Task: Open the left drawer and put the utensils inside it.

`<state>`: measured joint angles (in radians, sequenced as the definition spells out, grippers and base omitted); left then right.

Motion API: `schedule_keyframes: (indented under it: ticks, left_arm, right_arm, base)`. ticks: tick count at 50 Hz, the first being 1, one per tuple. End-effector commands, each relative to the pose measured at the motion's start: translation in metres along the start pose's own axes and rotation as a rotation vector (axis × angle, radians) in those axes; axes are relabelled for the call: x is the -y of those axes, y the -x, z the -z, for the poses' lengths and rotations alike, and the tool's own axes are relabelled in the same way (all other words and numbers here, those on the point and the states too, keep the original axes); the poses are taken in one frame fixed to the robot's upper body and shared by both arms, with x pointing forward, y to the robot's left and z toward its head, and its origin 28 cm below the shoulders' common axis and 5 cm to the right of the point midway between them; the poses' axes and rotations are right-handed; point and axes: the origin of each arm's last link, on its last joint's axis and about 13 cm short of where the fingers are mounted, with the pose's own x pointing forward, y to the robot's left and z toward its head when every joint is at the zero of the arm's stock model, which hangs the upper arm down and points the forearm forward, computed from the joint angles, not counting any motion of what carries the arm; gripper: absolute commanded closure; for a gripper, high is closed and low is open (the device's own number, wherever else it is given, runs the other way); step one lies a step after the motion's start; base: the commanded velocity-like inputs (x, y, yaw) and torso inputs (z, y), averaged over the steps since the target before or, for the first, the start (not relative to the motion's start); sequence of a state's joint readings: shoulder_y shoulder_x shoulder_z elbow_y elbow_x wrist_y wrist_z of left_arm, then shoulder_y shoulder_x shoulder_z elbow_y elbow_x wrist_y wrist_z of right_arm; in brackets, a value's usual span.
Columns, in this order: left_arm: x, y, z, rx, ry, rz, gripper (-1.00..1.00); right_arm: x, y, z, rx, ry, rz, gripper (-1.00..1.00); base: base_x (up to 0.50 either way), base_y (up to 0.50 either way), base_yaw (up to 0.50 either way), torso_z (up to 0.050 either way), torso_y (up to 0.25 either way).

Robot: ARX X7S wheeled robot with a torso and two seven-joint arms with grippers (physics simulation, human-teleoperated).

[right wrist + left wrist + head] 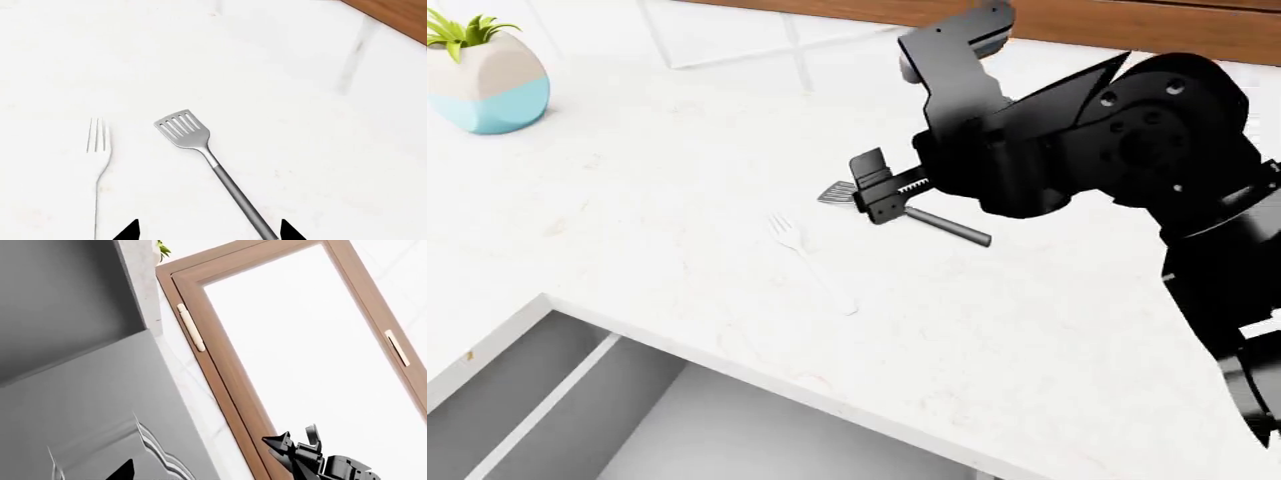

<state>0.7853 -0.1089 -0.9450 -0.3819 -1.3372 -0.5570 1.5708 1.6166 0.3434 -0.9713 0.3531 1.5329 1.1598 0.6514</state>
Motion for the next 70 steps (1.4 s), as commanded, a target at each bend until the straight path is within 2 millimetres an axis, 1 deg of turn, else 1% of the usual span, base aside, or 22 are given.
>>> schedule_keyframes:
  ticks: [1, 4, 6, 13, 18, 30, 33, 34, 35, 41, 51, 63, 70]
  left_arm:
    - [-0.002, 0.003, 0.000, -0.001, -0.002, -0.015, -1.00]
    - [-0.002, 0.002, 0.002, -0.008, -0.004, -0.015, -1.00]
    - [-0.002, 0.003, 0.001, -0.006, -0.003, -0.017, -1.00]
    - [-0.005, 0.004, 0.002, -0.011, 0.000, -0.025, -1.00]
    - [-0.005, 0.004, 0.003, -0.016, -0.001, -0.031, -1.00]
    - [-0.007, 0.006, 0.003, -0.019, 0.002, -0.040, -1.00]
    - [-0.009, 0.007, 0.004, -0.023, 0.004, -0.046, -1.00]
    - [-0.011, 0.008, 0.005, -0.025, 0.004, -0.056, -1.00]
    - [-0.012, 0.008, 0.005, -0.026, 0.004, -0.057, -1.00]
    - [-0.013, 0.008, 0.005, -0.026, 0.008, -0.060, -1.00]
    - [-0.014, 0.009, 0.005, -0.031, 0.017, -0.065, -1.00]
    - [-0.014, 0.009, 0.005, -0.031, 0.020, -0.068, -1.00]
    - [-0.015, 0.009, 0.005, -0.034, 0.020, -0.069, -1.00]
  right_arm:
    - [-0.030, -0.018, 0.002, -0.005, 0.002, -0.042, -1.00]
    - [-0.035, -0.021, 0.004, -0.009, 0.002, -0.056, -1.00]
    - [-0.043, -0.025, 0.008, -0.012, -0.007, -0.078, -1.00]
    - [-0.058, -0.037, 0.009, -0.014, -0.019, -0.095, -1.00]
    - [-0.072, -0.043, 0.017, -0.019, 0.000, -0.114, -1.00]
    - [-0.073, -0.049, 0.013, 0.001, 0.003, -0.114, -1.00]
    - [-0.075, -0.059, 0.012, 0.015, 0.010, -0.113, -1.00]
    - [-0.081, -0.082, 0.015, 0.035, 0.026, -0.141, -1.00]
    - [-0.082, -0.084, 0.016, 0.032, 0.028, -0.173, -1.00]
    - [-0.086, -0.089, 0.021, 0.032, 0.040, -0.188, -1.00]
    - [-0.085, -0.100, 0.040, -0.008, 0.042, -0.184, -1.00]
    - [-0.083, -0.106, 0.049, -0.021, 0.036, -0.174, -1.00]
    - [-0.086, -0.109, 0.056, -0.029, 0.056, -0.192, -1.00]
  base:
    - [0.00, 0.00, 0.00, 0.000, 0.000]
    - [0.00, 0.00, 0.00, 0.000, 0.000]
    - [0.00, 0.00, 0.00, 0.000, 0.000]
    - [0.00, 0.00, 0.00, 0.000, 0.000]
    - [0.00, 0.00, 0.00, 0.000, 0.000]
    - [0.00, 0.00, 0.00, 0.000, 0.000]
    - [0.00, 0.00, 0.00, 0.000, 0.000]
    - [0.00, 0.00, 0.00, 0.000, 0.000]
    - [0.00, 0.00, 0.00, 0.000, 0.000]
    - [0.00, 0.00, 0.00, 0.000, 0.000]
    - [0.00, 0.00, 0.00, 0.000, 0.000]
    - [0.00, 0.00, 0.00, 0.000, 0.000]
    - [0.00, 0.00, 0.00, 0.000, 0.000]
